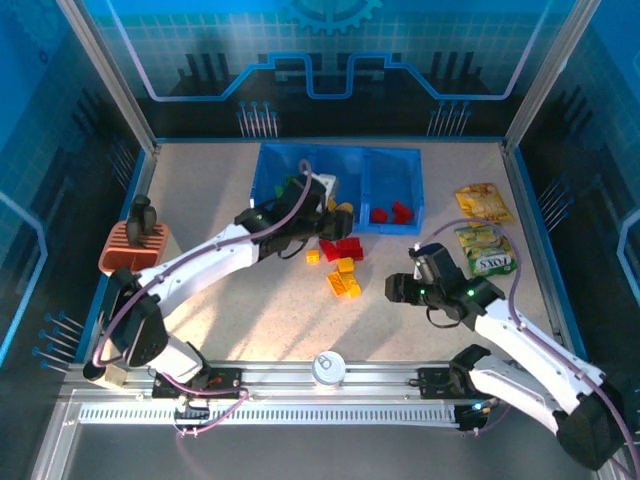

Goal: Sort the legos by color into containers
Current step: Place the lego in the container, then pick up the lego from the center of the table.

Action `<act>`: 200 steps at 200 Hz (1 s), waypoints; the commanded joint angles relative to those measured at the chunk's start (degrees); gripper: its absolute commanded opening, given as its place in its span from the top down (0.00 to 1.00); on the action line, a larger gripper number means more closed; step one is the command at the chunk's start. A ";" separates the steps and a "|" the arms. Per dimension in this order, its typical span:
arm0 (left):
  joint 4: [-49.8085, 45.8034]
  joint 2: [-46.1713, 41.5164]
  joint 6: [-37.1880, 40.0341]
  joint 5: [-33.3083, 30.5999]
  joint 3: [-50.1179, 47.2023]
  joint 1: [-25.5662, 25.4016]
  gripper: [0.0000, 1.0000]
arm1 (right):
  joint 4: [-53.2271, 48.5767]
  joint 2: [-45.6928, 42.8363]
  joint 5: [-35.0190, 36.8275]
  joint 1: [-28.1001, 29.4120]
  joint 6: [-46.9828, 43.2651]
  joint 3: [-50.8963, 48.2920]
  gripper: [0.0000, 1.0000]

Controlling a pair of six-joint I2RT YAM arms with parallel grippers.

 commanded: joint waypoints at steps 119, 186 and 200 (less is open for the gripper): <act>-1.54 -29.91 -10.24 -4.61 -32.83 3.93 0.37 | 2.71 38.46 -0.26 12.23 -6.41 19.06 0.37; -2.31 -31.09 -9.51 -4.99 -32.71 4.56 0.37 | -0.02 45.77 3.29 13.38 -6.10 23.05 0.39; -2.28 -31.11 -9.40 -5.03 -32.72 4.61 0.37 | -0.05 46.37 3.82 13.31 -5.95 22.86 0.39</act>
